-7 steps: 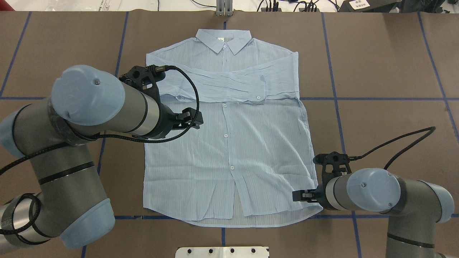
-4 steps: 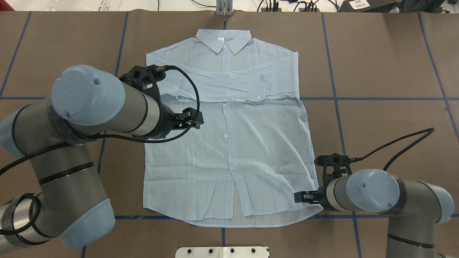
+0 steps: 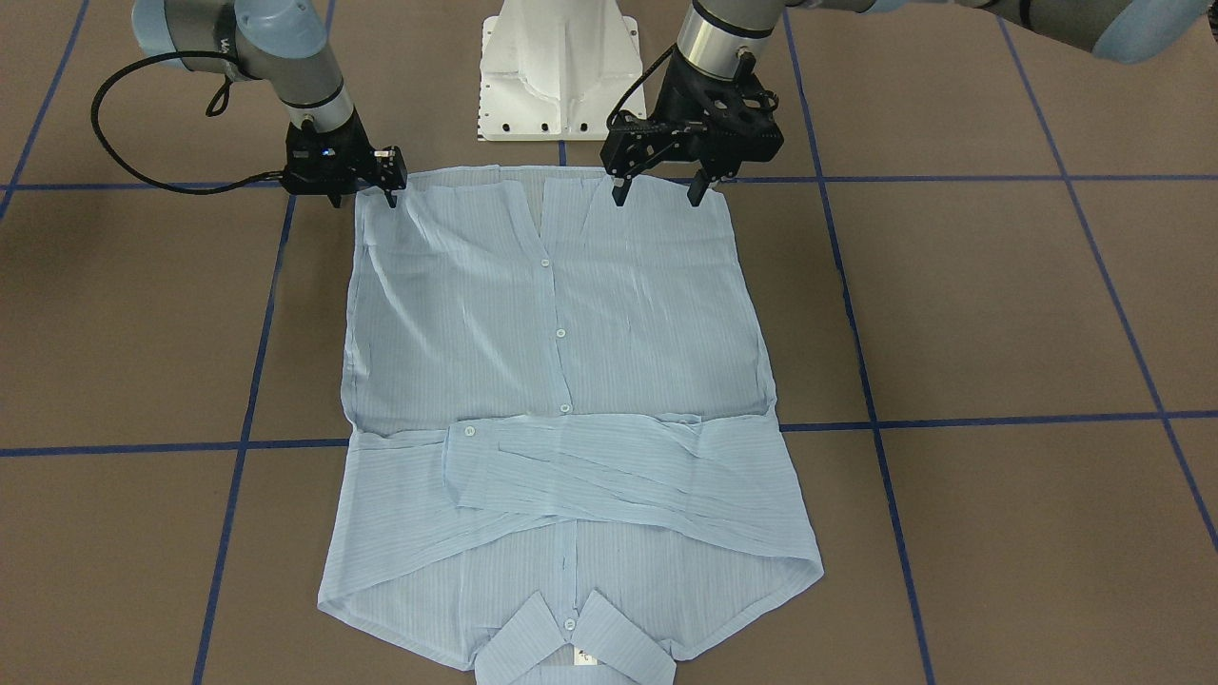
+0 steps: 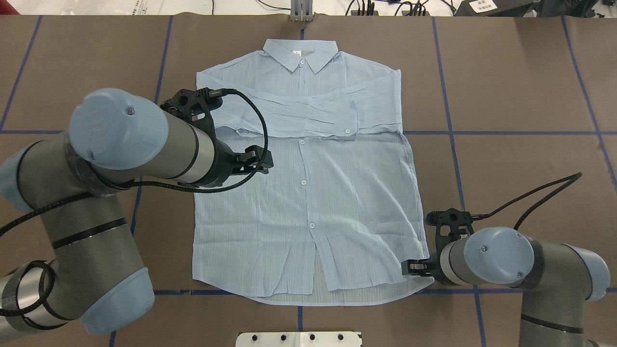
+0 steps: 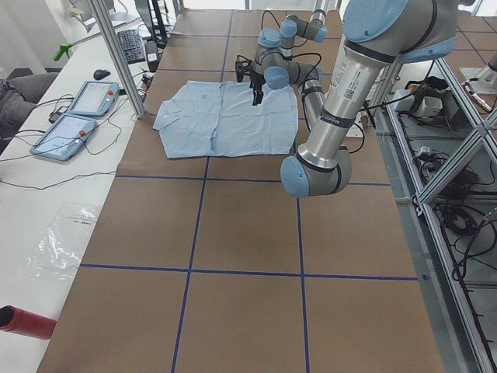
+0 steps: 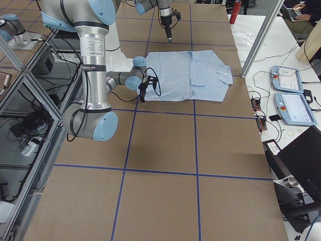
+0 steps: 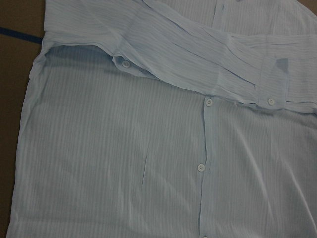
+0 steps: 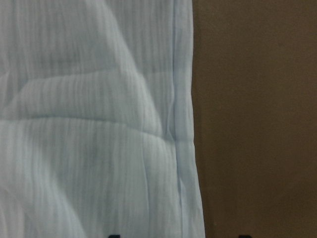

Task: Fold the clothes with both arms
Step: 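Grasp the hem corner nearest the right gripper while the left gripper moves toward the hem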

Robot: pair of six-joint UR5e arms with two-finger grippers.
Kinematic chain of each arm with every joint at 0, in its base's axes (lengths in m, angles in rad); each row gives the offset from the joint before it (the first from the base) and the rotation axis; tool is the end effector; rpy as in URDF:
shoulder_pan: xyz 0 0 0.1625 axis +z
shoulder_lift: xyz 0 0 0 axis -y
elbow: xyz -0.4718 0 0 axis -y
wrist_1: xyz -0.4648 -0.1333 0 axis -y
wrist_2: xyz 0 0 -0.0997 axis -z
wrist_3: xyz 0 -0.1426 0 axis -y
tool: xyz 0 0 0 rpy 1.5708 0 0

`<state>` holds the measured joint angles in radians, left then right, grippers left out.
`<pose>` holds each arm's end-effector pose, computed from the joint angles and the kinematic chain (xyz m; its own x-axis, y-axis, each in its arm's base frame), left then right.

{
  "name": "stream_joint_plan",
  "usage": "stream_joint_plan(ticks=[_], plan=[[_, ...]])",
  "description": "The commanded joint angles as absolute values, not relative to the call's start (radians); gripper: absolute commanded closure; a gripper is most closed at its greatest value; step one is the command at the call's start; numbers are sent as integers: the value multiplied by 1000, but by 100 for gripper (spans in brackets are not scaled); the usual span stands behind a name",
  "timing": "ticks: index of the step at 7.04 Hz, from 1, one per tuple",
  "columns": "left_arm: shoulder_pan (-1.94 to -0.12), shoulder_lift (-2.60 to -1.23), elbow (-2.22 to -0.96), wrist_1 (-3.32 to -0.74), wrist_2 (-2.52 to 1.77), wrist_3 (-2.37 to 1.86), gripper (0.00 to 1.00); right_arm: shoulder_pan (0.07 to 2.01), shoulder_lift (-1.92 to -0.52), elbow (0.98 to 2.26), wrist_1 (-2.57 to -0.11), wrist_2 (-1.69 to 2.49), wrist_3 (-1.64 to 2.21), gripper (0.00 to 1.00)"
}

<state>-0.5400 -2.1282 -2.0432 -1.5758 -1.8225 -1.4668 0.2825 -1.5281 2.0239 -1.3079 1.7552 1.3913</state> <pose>0.5146 -0.4225 0.1493 0.4683 -0.1635 -0.8683 0.2671 0.9629 -0.0372 -0.5442 -0.2695 0.4459 0.7131 0.0242 0.7007 -0.0260 0.9996 -0.0081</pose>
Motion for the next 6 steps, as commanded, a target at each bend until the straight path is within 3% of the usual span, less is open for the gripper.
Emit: stream_joint_plan(ticks=[1,3,6], plan=[[-540,-2126,-2043,-1575,-1821,-1468,1,284,-1529,2022,-1308,1759,1391,64],[-540,-2126,-2042,-1575,-1821,-1468,1,290,-1528,2025,-1308,1790,1391,96],[-538,-2108,-2034,-1575,-1819,-1466,2,339,-1523,2039,-1315,1844,1391,100]])
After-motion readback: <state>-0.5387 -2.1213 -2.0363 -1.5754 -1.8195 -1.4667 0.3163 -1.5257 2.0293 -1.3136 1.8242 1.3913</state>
